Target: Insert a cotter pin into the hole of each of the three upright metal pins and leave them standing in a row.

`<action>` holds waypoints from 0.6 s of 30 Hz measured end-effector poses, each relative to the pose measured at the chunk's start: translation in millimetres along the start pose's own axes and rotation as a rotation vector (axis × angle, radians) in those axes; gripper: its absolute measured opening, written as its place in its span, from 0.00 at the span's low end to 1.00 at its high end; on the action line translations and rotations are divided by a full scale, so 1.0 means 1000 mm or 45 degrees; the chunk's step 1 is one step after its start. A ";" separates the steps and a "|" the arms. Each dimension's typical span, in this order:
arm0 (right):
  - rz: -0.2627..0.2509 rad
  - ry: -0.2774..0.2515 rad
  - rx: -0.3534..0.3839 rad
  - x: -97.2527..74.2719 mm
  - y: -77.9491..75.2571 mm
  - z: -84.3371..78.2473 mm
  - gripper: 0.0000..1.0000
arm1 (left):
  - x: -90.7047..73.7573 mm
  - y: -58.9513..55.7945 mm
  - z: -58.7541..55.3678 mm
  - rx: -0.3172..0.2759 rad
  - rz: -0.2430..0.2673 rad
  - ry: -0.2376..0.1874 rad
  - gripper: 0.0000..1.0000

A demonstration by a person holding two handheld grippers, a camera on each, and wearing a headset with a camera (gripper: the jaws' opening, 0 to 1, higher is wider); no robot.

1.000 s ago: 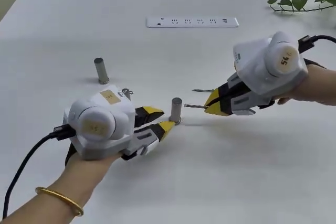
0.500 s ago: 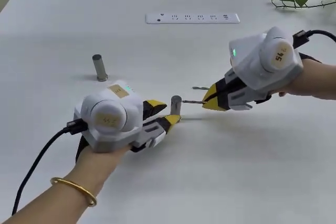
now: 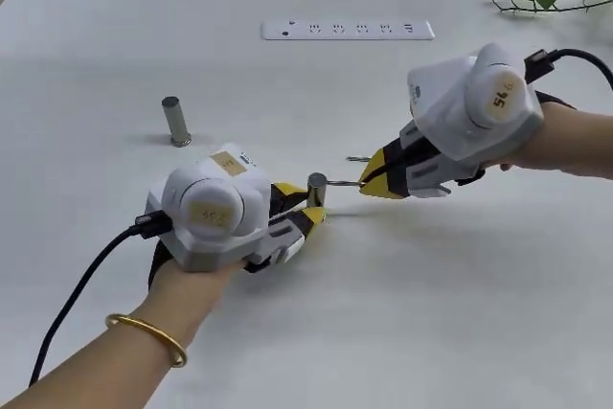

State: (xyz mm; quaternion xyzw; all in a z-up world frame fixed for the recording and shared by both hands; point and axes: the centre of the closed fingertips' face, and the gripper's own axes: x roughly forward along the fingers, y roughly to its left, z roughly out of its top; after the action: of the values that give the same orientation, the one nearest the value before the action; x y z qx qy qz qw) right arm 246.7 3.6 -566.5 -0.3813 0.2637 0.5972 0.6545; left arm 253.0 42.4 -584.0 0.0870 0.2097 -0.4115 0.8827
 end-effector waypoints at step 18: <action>0.018 0.026 -0.015 0.002 -0.001 0.004 0.00 | 0.005 0.002 -0.002 0.013 -0.001 0.007 0.10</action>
State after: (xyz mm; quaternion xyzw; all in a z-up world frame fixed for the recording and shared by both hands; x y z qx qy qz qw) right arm 247.3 8.2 -565.1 -0.3894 0.2697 0.5993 0.6453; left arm 256.6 41.4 -588.3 0.0926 0.2099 -0.4129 0.8814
